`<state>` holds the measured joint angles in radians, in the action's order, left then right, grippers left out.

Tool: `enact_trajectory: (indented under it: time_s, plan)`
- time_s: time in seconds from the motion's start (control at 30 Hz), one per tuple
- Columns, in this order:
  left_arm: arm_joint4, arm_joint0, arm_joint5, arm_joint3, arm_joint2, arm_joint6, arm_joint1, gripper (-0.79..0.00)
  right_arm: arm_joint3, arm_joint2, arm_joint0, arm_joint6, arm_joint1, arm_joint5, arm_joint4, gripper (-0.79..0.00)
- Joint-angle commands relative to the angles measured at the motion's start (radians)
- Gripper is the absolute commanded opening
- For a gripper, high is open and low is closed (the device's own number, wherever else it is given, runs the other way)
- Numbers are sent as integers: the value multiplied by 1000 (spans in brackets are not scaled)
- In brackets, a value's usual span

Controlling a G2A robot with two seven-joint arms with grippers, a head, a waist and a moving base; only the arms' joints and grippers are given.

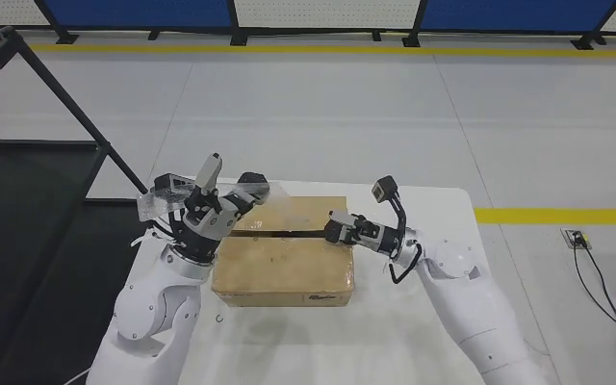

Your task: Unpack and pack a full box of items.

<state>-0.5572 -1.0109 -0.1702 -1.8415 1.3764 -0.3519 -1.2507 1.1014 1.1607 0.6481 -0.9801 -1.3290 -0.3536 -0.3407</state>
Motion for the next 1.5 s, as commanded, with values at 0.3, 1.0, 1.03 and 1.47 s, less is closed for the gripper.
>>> enact_trajectory:
  time_s: [0.3, 1.0, 1.03, 1.47]
  plan:
    - [10, 0, 8, -12, -30, 0, -6, 0, 98, -21, 57, 147, 2, -133, 155, 0]
    - [12, -9, 157, -33, -8, -200, 8, 0, 195, 51, 85, -35, 45, -222, 221, 0]
    - [8, -7, 169, -32, -6, -210, 9, 0, 187, 51, 76, -73, 48, -238, 205, 0]
    - [6, 28, 263, -19, -24, -243, 13, 0, 233, 17, 67, -141, 68, -326, 224, -471]
